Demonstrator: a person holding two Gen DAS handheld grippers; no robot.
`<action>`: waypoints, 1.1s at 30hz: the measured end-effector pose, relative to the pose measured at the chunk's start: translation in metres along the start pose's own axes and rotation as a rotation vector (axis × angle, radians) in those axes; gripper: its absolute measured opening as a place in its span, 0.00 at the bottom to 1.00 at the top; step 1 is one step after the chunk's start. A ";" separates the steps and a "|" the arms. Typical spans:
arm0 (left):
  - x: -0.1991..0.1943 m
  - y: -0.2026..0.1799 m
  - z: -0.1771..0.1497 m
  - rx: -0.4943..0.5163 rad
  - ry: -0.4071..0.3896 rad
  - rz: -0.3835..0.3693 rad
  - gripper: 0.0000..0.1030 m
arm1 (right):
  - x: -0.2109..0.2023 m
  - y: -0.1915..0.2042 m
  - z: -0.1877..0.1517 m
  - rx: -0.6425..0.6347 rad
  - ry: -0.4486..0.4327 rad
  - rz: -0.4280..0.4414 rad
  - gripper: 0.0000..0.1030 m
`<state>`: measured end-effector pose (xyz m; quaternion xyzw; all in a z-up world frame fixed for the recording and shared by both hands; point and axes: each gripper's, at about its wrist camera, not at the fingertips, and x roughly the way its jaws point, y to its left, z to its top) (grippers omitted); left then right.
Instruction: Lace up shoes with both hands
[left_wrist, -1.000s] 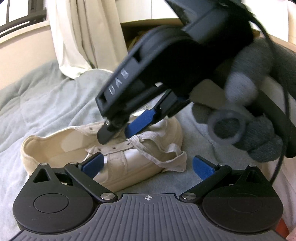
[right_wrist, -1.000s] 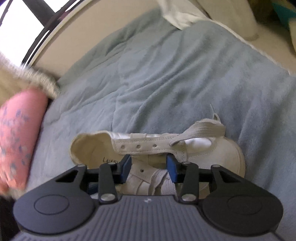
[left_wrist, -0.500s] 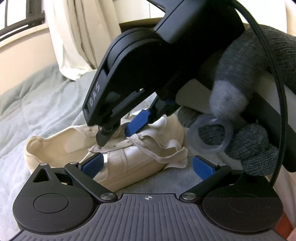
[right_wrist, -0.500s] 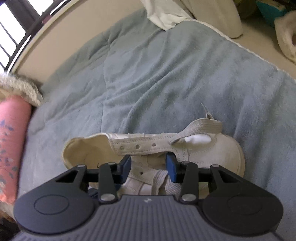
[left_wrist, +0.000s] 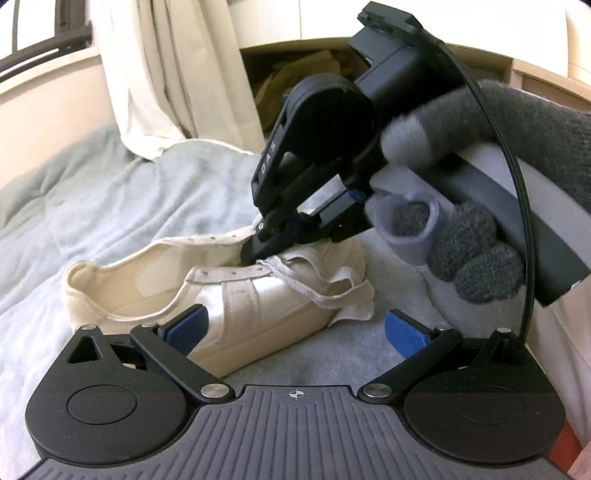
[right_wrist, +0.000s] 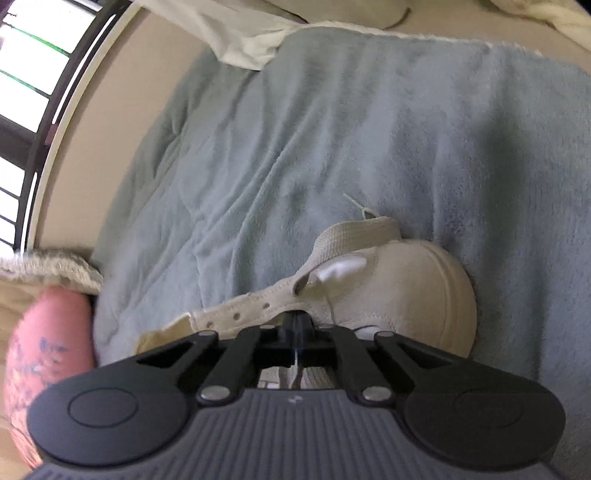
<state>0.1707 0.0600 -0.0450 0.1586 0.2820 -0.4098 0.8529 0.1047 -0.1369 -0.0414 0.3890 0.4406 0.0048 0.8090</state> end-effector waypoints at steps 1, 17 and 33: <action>0.001 0.002 0.001 0.002 0.001 0.001 1.00 | -0.001 0.003 -0.002 -0.026 -0.004 -0.006 0.01; -0.069 -0.117 -0.037 0.020 0.004 0.017 1.00 | -0.004 -0.022 -0.005 0.049 -0.049 0.159 0.00; -0.125 -0.090 -0.032 -0.282 -0.188 -0.323 1.00 | -0.050 -0.043 0.019 -0.333 -0.018 0.256 0.00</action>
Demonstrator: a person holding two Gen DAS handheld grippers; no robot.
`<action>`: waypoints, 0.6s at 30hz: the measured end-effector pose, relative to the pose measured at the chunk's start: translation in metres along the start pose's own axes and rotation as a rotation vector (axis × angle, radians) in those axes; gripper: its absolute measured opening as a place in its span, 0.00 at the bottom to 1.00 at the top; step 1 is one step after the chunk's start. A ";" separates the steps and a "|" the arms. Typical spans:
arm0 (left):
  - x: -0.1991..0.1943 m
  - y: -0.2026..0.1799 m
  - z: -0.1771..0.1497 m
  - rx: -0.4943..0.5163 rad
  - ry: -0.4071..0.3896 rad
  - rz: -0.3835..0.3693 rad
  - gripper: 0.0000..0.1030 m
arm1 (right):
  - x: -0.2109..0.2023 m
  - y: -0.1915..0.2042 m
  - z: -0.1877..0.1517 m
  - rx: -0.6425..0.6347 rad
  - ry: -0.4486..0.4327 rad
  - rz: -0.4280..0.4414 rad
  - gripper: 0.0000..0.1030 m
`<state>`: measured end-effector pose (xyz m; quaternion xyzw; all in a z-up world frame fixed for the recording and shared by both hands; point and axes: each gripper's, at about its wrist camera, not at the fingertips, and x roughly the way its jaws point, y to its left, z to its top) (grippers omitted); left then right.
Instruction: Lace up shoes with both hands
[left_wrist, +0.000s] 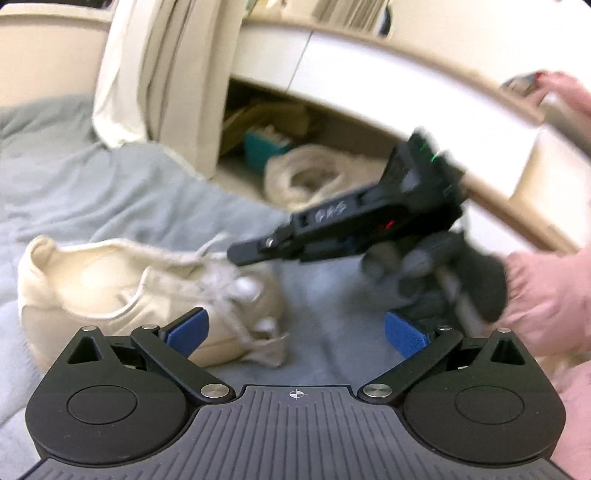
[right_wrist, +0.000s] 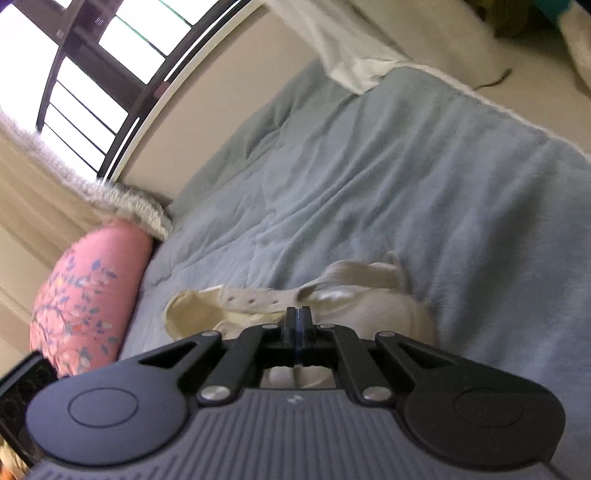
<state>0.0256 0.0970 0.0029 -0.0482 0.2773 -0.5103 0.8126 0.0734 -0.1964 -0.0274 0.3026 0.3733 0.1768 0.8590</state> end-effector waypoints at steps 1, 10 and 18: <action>-0.005 -0.003 0.002 0.011 -0.033 0.012 1.00 | -0.003 -0.001 0.000 -0.008 -0.005 -0.003 0.02; 0.060 0.007 0.006 0.048 0.121 0.189 1.00 | -0.004 0.035 -0.001 -0.158 -0.027 0.017 0.21; 0.071 0.007 0.006 0.005 0.184 0.203 1.00 | 0.034 0.030 0.005 0.089 0.130 -0.009 0.32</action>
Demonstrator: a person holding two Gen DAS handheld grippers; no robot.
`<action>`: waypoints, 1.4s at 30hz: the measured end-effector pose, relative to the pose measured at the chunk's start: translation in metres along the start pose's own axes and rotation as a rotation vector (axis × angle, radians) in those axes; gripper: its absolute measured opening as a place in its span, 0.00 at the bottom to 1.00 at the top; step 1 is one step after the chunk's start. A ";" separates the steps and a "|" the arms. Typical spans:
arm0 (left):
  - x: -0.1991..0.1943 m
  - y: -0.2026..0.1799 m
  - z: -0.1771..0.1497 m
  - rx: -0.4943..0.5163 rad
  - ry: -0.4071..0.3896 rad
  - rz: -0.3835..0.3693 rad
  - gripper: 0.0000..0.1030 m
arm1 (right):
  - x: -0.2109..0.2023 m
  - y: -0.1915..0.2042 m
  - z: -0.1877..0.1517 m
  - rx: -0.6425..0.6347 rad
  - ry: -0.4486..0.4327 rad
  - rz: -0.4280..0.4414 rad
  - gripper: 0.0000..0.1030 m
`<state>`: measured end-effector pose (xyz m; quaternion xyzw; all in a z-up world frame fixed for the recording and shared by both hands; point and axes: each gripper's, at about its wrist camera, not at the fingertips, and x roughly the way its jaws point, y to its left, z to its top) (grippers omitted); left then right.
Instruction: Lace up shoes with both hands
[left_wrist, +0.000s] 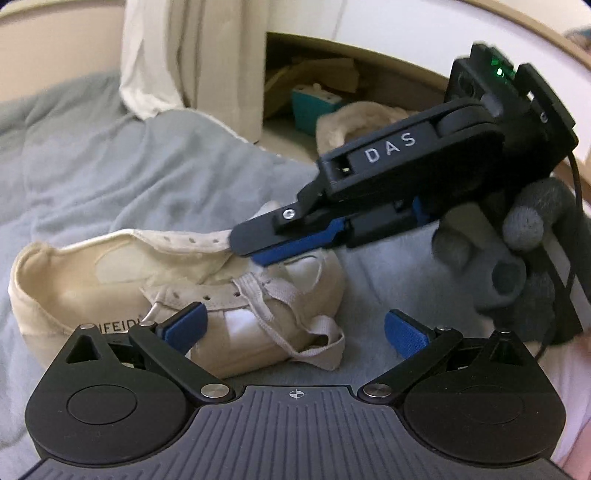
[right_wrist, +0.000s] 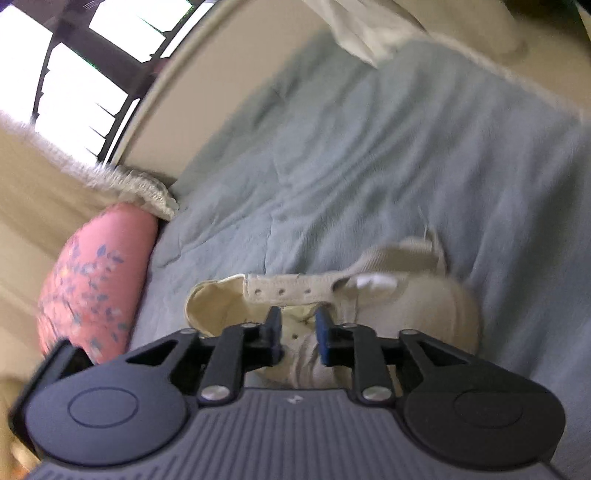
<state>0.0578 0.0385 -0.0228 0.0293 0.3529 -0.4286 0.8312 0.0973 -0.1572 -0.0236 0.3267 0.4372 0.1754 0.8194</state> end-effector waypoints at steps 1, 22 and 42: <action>0.001 0.000 0.000 0.003 0.003 0.003 1.00 | 0.003 0.005 0.000 -0.018 0.010 -0.035 0.31; -0.010 0.017 -0.006 -0.049 -0.021 -0.048 1.00 | 0.039 0.026 0.004 -0.013 0.046 -0.220 0.28; -0.014 -0.004 -0.014 0.028 -0.024 0.015 1.00 | 0.027 -0.004 -0.010 -0.140 -0.054 0.172 0.00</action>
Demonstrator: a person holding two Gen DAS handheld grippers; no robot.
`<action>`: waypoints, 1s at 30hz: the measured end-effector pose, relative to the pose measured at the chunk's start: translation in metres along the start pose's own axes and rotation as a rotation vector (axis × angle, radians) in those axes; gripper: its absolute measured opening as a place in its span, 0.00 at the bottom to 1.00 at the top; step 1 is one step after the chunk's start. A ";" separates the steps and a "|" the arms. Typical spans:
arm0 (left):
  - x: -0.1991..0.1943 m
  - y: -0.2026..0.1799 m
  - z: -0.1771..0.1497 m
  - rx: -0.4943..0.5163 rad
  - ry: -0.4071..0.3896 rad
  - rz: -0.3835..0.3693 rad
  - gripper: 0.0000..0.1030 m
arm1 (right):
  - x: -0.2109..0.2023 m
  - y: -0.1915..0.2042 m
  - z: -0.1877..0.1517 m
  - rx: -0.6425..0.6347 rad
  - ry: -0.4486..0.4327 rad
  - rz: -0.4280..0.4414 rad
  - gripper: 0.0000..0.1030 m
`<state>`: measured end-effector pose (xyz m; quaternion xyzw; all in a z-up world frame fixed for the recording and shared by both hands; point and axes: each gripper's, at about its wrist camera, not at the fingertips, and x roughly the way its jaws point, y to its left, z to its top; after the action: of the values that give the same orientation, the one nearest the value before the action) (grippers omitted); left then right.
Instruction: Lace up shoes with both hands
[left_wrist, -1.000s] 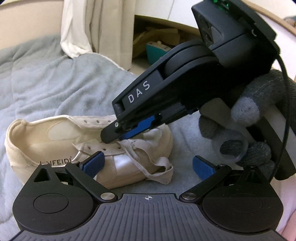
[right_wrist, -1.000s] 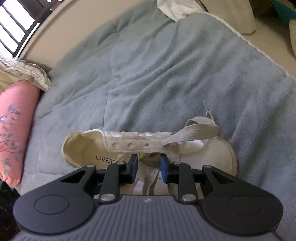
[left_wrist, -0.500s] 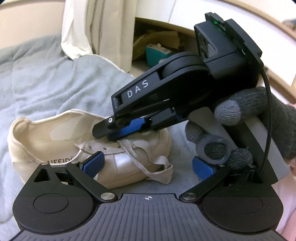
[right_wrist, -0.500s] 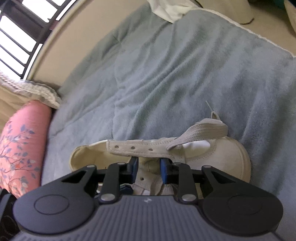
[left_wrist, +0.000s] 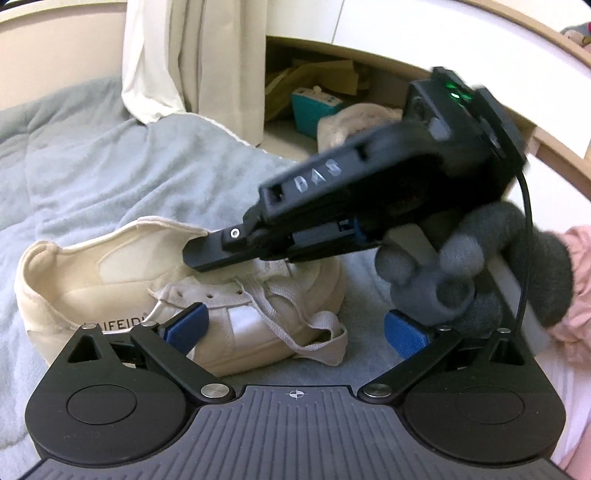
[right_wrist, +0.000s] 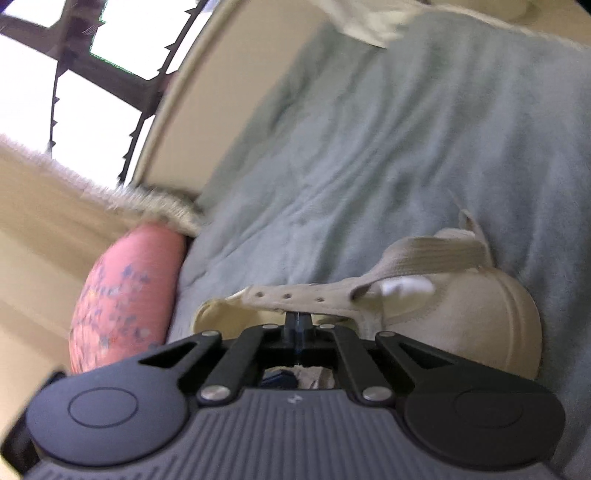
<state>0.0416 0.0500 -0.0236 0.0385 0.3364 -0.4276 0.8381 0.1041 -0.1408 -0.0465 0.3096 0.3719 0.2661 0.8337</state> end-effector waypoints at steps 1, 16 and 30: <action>-0.001 0.000 -0.001 0.000 -0.005 -0.002 1.00 | 0.000 0.008 -0.001 -0.057 0.000 0.006 0.00; 0.000 -0.009 -0.005 0.074 0.002 0.026 1.00 | -0.017 0.096 -0.057 -1.066 -0.017 -0.461 0.14; -0.010 -0.006 -0.009 0.067 0.003 -0.013 1.00 | 0.032 0.116 -0.076 -1.737 0.376 -0.414 0.06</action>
<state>0.0285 0.0565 -0.0231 0.0653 0.3234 -0.4440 0.8331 0.0379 -0.0179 -0.0187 -0.5484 0.2185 0.3438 0.7303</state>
